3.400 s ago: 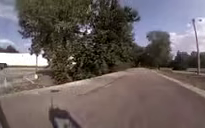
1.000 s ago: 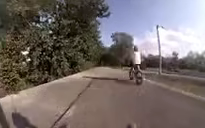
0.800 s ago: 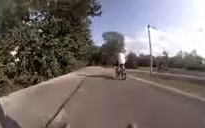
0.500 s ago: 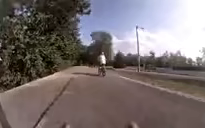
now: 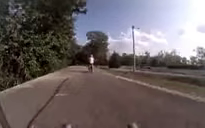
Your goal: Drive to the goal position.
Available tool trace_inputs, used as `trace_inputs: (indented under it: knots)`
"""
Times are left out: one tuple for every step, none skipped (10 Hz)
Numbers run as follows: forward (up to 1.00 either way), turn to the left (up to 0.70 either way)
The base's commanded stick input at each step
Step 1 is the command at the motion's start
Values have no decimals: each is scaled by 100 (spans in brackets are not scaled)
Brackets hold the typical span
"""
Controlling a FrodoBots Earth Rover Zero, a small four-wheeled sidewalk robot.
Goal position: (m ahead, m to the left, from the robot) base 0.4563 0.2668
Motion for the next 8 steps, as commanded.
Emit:
trace_inputs:
  knots:
    - [70,16]
    - [70,35]
    - [70,35]
    - [70,35]
    - [70,6]
    - [13,0]
    - [0,0]
    - [0,0]
